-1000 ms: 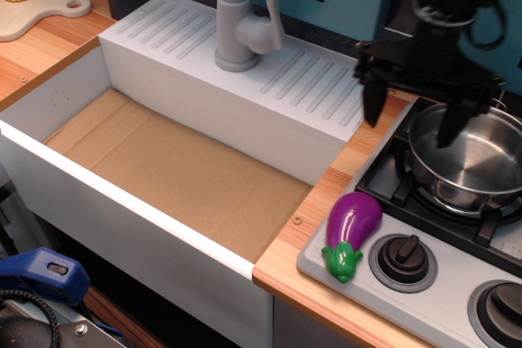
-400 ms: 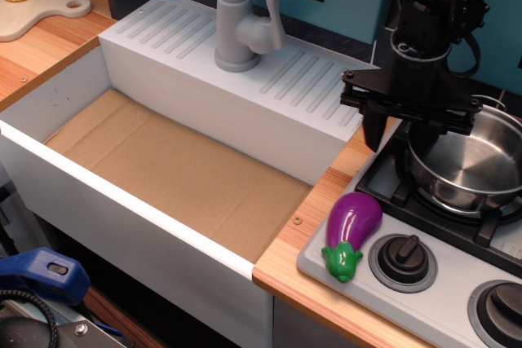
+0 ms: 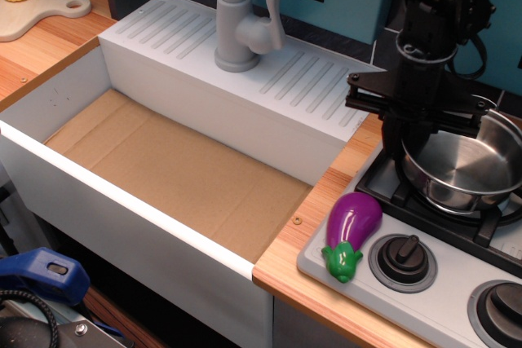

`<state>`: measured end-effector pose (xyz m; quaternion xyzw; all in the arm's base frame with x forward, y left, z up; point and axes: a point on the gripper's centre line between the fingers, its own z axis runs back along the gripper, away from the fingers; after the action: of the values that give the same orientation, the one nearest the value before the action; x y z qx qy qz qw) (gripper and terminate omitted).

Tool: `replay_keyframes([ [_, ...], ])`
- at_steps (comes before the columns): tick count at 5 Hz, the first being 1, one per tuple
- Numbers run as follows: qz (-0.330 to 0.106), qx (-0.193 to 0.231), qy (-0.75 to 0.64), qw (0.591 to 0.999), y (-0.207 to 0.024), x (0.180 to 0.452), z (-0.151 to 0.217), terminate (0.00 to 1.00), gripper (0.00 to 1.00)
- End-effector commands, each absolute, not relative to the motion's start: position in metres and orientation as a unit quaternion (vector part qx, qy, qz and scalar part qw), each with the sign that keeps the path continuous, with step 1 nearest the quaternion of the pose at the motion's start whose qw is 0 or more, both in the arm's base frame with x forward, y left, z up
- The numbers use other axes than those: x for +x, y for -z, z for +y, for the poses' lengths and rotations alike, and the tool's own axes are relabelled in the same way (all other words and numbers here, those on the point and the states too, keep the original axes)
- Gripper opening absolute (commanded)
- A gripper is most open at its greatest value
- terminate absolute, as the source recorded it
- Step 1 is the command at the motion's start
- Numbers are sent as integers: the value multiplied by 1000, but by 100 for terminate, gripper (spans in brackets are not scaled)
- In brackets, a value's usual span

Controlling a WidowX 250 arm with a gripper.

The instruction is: Put pot or pan in sink

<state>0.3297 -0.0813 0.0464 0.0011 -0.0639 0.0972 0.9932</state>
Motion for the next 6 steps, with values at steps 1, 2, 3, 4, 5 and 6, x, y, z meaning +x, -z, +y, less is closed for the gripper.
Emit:
replay_keyframes([
  [1, -101, 57, -82, 990, -106, 326, -52, 0, 0],
  [2, -101, 105, -83, 986, -130, 316, -31, 0, 0],
  [3, -96, 131, -83, 983, -146, 310, -13, 0, 0],
  [4, -101, 179, -112, 972, -143, 298, 6, 0, 0],
  [5, -103, 166, -115, 974, -132, 293, 40, 0, 0],
  [6, -118, 144, -104, 977, -102, 293, 69, 0, 0],
])
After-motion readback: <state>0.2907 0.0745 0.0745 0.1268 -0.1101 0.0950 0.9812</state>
